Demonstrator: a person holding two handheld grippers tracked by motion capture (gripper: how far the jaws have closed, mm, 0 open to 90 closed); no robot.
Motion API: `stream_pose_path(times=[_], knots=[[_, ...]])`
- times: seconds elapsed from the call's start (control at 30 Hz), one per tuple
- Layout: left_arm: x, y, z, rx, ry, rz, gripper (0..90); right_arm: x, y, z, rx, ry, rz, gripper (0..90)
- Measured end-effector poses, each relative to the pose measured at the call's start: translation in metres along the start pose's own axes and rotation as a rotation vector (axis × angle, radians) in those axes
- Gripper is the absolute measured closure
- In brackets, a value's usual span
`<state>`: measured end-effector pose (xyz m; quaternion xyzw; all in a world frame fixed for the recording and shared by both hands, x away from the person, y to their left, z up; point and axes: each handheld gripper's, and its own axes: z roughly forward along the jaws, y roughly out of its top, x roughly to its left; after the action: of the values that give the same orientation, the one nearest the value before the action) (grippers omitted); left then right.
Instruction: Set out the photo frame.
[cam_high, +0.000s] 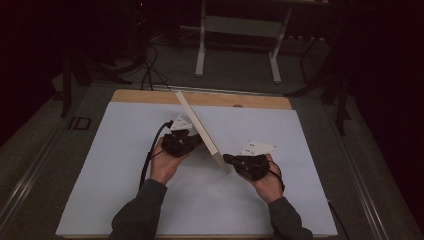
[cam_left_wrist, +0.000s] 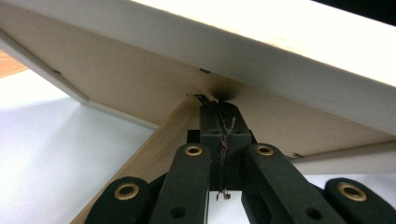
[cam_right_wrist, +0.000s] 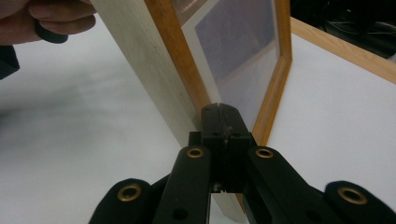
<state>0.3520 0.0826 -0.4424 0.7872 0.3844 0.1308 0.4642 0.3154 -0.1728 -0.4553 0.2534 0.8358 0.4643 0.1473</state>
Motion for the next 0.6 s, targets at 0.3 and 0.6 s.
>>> stream_pose_path(times=[0.3,0.6], knots=[[0.0001,-0.0012,0.0045,0.010,-0.002,0.001,90.0,0.0058,0.0031,0.0044,0.001,0.017,-0.014,90.0],[0.0007,-0.0017,0.0050,0.014,-0.002,0.011,90.0,0.0090,0.0058,0.0069,0.007,0.025,-0.025,90.0]])
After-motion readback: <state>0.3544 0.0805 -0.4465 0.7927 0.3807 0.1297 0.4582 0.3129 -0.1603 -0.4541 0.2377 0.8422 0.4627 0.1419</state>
